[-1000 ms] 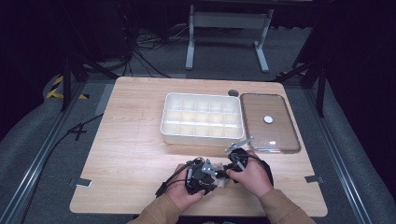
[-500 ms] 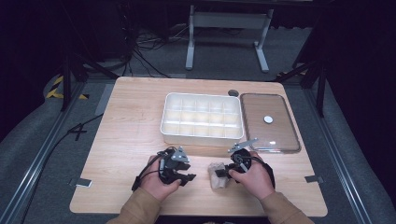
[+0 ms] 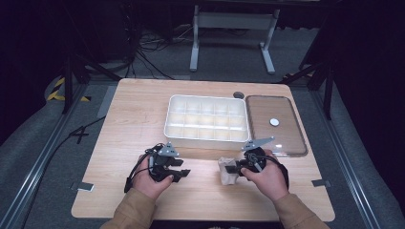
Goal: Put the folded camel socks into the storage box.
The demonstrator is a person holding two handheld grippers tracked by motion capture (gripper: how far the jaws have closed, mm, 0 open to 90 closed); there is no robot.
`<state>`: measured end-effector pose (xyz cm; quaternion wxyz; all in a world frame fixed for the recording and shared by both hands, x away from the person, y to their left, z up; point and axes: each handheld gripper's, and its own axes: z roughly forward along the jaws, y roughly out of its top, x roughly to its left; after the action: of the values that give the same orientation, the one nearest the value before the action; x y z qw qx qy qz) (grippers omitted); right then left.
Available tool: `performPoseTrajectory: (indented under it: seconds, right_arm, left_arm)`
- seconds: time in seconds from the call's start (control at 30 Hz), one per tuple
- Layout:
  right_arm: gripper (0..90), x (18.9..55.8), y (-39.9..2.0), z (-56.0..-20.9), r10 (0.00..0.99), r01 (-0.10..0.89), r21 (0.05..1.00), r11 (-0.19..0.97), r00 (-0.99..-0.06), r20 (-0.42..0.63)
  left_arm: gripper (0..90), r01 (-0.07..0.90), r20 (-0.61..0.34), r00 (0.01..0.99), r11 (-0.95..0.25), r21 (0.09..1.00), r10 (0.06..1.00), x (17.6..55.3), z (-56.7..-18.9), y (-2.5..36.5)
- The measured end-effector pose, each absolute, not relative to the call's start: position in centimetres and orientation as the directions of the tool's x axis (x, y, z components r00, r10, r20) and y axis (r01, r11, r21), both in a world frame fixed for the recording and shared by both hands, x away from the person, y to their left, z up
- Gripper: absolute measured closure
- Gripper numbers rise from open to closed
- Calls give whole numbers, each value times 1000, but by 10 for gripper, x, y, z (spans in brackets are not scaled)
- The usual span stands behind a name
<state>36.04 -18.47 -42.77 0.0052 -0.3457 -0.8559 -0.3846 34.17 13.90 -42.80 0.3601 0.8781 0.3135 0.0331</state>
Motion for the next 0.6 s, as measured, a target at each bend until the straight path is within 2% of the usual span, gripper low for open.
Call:
performPoseTrajectory:
  seconds: [0.1,0.33,0.6]
  right_arm:
    - [737,362,-191,-419,596,587,669,455,-760,261]
    - [736,367,-203,-406,616,571,693,441,-754,229]
    - [735,375,-211,-390,629,560,704,436,-749,207]
  left_arm:
    - [515,520,-133,799,-564,641,586,343,-427,146]
    - [503,542,-159,776,-517,662,610,344,-424,161]
    - [499,538,-159,780,-518,665,606,347,-424,162]
